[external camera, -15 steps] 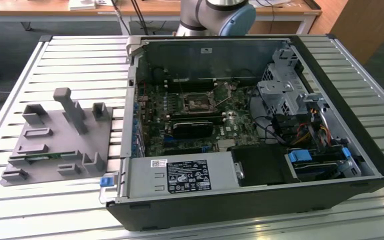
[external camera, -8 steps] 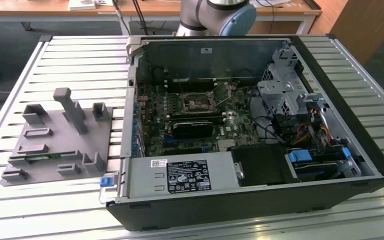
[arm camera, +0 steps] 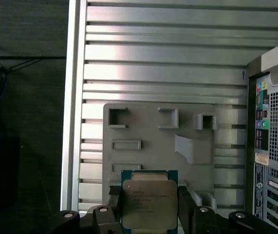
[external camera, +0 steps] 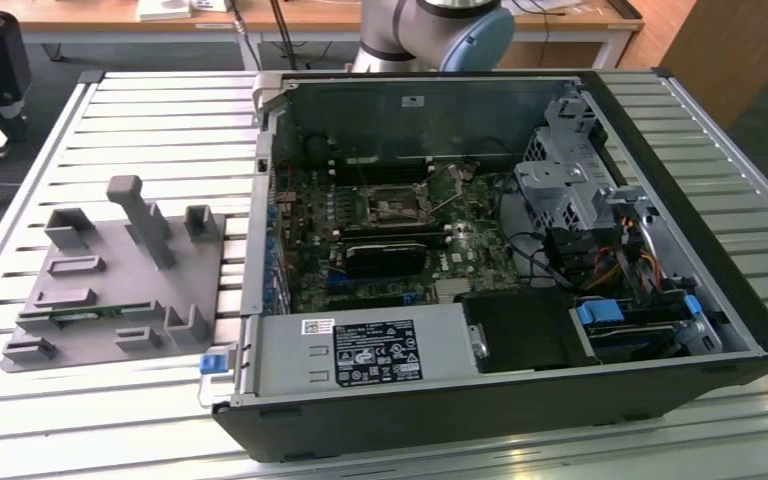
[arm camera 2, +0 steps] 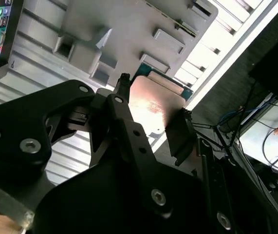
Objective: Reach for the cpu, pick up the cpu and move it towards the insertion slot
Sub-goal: 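Pick up the cpu and move it towards the insertion slot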
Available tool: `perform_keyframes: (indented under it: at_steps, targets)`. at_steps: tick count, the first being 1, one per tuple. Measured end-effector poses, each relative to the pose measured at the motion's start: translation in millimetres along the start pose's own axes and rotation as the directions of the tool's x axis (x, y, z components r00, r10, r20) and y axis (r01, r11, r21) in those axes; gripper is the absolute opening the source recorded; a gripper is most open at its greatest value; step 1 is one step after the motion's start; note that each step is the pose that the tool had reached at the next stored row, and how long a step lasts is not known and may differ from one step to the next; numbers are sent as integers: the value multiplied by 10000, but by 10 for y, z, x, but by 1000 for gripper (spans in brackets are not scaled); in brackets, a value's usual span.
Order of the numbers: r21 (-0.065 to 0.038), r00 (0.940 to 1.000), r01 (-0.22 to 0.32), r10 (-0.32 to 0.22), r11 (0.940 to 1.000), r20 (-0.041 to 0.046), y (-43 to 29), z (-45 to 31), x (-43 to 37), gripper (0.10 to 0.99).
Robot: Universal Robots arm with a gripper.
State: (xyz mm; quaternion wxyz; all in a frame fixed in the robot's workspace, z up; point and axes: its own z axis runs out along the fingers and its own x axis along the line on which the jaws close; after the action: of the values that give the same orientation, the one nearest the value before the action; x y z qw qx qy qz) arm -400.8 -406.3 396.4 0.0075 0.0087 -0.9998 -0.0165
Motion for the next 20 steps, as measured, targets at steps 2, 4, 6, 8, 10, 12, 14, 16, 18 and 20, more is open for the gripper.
perform_keyframes:
  at_steps: [2, 4, 6, 8, 10, 12, 14, 16, 18, 20]
  targets:
    - [0, 10000, 0, 0, 10000, 0, -1, 0, -81, 545]
    - [0, 10000, 1, -1, 10000, -1, -3, 0, -153, 545]
    - [0, 10000, 1, -1, 10000, 0, -4, 1, -218, 545]
    - [0, 10000, 0, 0, 10000, 0, -5, 1, -279, 545]
    - [0, 10000, 0, 0, 10000, -1, -6, 1, -337, 545]
    - [-1, 10000, 1, -1, 10000, 0, -7, 2, -395, 545]
    - [0, 10000, 1, -1, 10000, 0, -8, 1, -458, 545]
    - [0, 10000, 1, -1, 10000, 0, -9, 1, -518, 545]
    - [-1, 10000, 0, 0, 10000, 0, -10, 1, -578, 545]
    - [0, 10000, 0, 0, 10000, 0, -11, 0, -643, 545]
